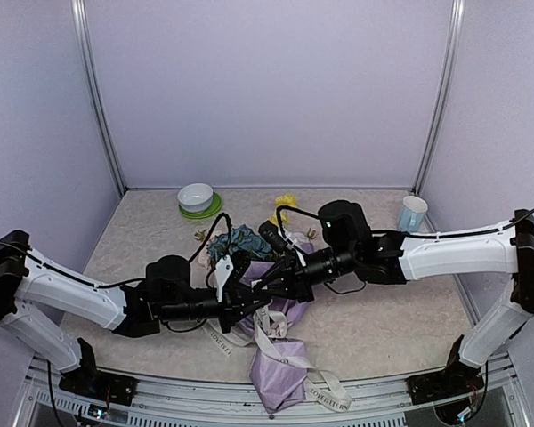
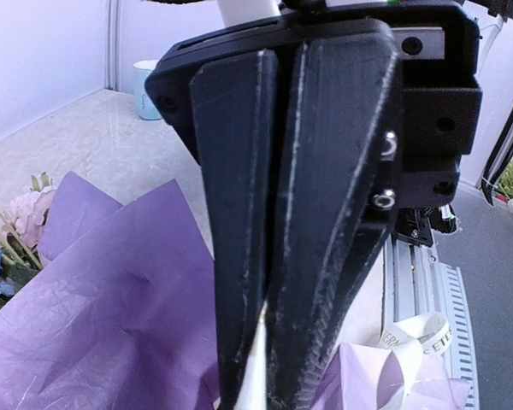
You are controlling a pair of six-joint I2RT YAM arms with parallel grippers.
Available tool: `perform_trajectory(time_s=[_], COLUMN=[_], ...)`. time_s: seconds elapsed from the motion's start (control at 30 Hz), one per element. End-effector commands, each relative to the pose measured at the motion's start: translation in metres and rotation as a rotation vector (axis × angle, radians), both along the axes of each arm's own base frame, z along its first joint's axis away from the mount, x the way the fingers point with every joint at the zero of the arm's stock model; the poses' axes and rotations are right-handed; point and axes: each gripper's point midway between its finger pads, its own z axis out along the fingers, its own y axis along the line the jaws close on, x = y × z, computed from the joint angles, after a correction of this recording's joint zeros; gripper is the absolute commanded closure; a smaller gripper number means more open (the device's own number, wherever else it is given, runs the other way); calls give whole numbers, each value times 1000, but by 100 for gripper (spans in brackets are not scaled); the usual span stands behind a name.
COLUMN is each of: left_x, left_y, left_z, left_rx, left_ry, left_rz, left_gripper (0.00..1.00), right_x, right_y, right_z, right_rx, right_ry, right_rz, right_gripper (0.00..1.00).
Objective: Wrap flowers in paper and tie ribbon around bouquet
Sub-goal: Cross the half-tied ribbon over the folded bouquet.
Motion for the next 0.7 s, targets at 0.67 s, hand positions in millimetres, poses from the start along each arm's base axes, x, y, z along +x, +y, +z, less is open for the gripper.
perform_trajectory(time_s=[0.67], left_x=[-9], left_y=[14], left_z=[8], left_rx=[-91], left_ry=[27], left_rz=[-9], left_gripper=[100], right_x=[-9], right_y=[-43], right_z=[-94], right_rx=[-324], right_ry=[67], right_rz=[-295], right_gripper=[63])
